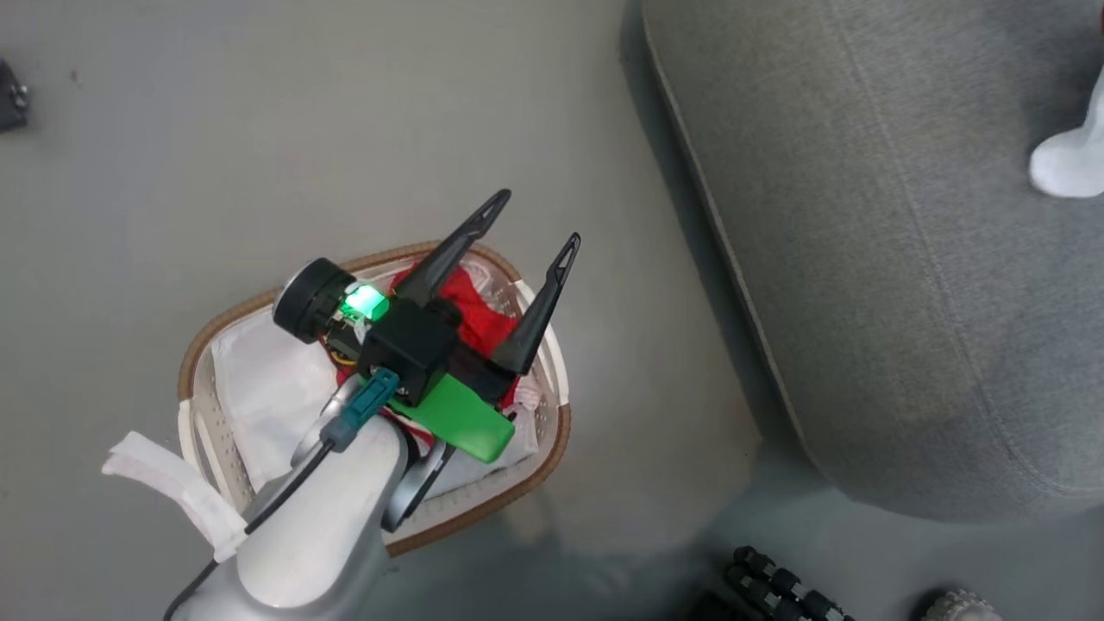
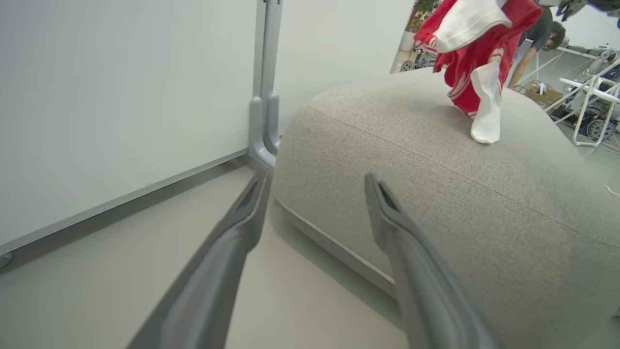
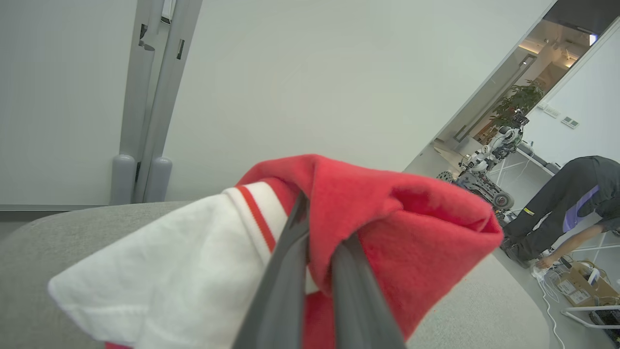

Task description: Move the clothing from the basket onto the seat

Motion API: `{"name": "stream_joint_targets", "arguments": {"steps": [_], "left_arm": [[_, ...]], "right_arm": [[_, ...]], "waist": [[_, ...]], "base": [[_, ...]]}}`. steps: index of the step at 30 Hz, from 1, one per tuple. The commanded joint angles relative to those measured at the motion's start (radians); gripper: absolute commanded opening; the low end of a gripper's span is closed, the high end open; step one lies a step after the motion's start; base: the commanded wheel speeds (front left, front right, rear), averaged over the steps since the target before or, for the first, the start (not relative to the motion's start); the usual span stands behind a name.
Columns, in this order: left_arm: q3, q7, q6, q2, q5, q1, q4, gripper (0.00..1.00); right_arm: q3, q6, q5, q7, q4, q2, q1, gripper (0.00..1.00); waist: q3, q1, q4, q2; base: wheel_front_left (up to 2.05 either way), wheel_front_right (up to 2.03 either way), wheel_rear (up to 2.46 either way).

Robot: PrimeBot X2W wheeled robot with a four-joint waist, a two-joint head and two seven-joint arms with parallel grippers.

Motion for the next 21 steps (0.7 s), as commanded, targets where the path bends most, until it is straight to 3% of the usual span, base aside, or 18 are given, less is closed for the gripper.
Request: {"name": "stream_joint_targets", "arguments": {"steps": [1,6,15,16,17,18,21], "left_arm": [[0.011,-0.001,-0.003,0.015,0.007,-0.024,-0.008,1.00],[0.034,-0.001,-0.003,0.032,0.008,-0.011,-0.010,1.00],[0.042,-0.001,-0.003,0.006,-0.005,0.020,0.012,1.00],[0.044,-0.001,-0.003,0.005,-0.007,0.024,0.015,1.00],[0.046,-0.001,-0.003,0.003,-0.009,0.028,0.018,1.00],[0.050,-0.001,-0.003,0.002,-0.009,0.034,0.021,1.00],[0.065,-0.001,-0.003,-0.001,-0.005,0.047,0.031,1.00]], "right_arm": [[-0.023,-0.001,-0.015,-0.002,0.010,-0.005,-0.026,0.00],[-0.100,-0.001,-0.053,-0.002,0.044,0.037,-0.018,0.00],[-0.294,-0.001,-0.106,-0.002,0.097,0.157,0.178,0.00],[-0.311,-0.001,-0.107,-0.002,0.078,0.173,0.203,0.07],[-0.322,-0.001,-0.112,-0.002,0.061,0.186,0.223,0.70],[-0.335,-0.001,-0.113,-0.002,0.041,0.203,0.248,1.00],[-0.354,-0.001,-0.112,-0.002,-0.012,0.227,0.307,1.00]], "waist": [[0.125,-0.0002,0.104,-0.0001],[0.147,-0.0002,0.120,-0.0001],[0.092,-0.0002,0.136,-0.0001],[0.081,-0.0002,0.134,-0.0001],[0.071,-0.0002,0.133,-0.0001],[0.057,-0.0002,0.132,-0.0001],[0.022,-0.0002,0.129,-0.0001]], "base": [[0.00,0.00,0.00],[0.00,0.00,0.00],[0.00,0.00,0.00],[0.00,0.00,0.00],[0.00,0.00,0.00],[0.00,0.00,0.00],[0.00,0.00,0.00]]}}
